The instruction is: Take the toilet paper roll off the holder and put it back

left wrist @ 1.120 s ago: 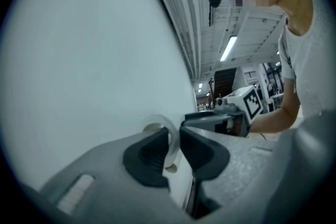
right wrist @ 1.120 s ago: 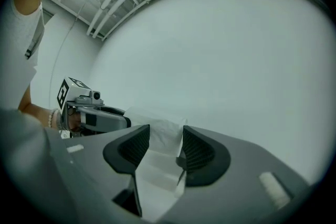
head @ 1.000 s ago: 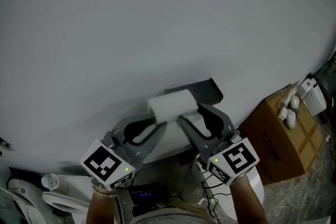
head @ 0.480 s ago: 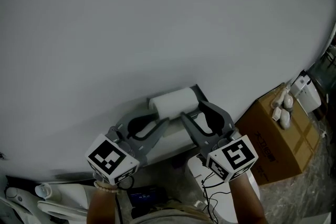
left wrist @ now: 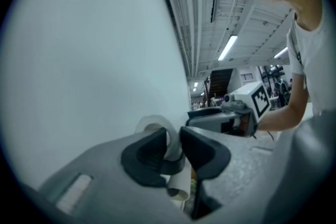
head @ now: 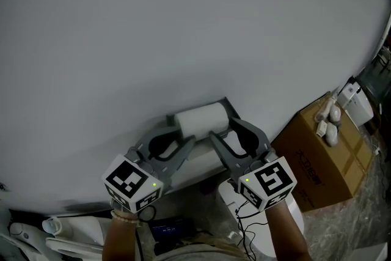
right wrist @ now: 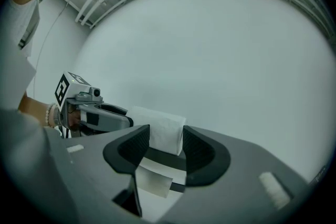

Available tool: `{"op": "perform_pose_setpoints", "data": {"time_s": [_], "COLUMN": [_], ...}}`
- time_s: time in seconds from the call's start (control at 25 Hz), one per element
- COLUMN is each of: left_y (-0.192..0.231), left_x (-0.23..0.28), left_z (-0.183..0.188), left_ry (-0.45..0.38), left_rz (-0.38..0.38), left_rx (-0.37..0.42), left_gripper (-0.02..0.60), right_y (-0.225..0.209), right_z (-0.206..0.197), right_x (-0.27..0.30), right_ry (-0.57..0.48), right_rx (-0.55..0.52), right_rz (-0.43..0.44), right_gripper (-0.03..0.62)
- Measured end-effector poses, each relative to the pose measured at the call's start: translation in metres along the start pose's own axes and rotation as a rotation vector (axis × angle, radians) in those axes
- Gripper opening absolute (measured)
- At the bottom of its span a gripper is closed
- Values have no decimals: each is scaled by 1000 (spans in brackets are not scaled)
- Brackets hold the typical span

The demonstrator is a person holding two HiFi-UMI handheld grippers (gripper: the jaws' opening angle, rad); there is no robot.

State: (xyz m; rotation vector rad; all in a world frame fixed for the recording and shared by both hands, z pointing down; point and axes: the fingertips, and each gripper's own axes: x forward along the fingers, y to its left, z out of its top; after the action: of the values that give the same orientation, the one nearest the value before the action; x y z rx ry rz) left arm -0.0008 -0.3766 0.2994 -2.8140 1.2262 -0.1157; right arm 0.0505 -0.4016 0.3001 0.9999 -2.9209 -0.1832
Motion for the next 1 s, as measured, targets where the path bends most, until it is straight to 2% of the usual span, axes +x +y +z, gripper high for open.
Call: {"op": "perform_pose_setpoints", "data": {"time_s": [0.32, 0.72, 0.8, 1.0], "left_y": [4, -9, -12, -18], "left_x": [-5, -44, -54, -82], "left_z": [-2, 14, 17, 21], "left_ry": [10, -27, -30, -32], "left_rz": [15, 49, 60, 86], "left_rx": [-37, -21, -10, 4], "left_gripper": [165, 172, 158, 64], "right_y": [-3, 18, 26, 50], "right_z": [-1, 13, 15, 20], "right_x": [-2, -30, -36, -52], "right_ry": [-7, -25, -23, -15], "right_rx": [46, 35, 26, -14], "right_rz": [-61, -145, -162, -214], "right_gripper": [202, 201, 201, 191]}}
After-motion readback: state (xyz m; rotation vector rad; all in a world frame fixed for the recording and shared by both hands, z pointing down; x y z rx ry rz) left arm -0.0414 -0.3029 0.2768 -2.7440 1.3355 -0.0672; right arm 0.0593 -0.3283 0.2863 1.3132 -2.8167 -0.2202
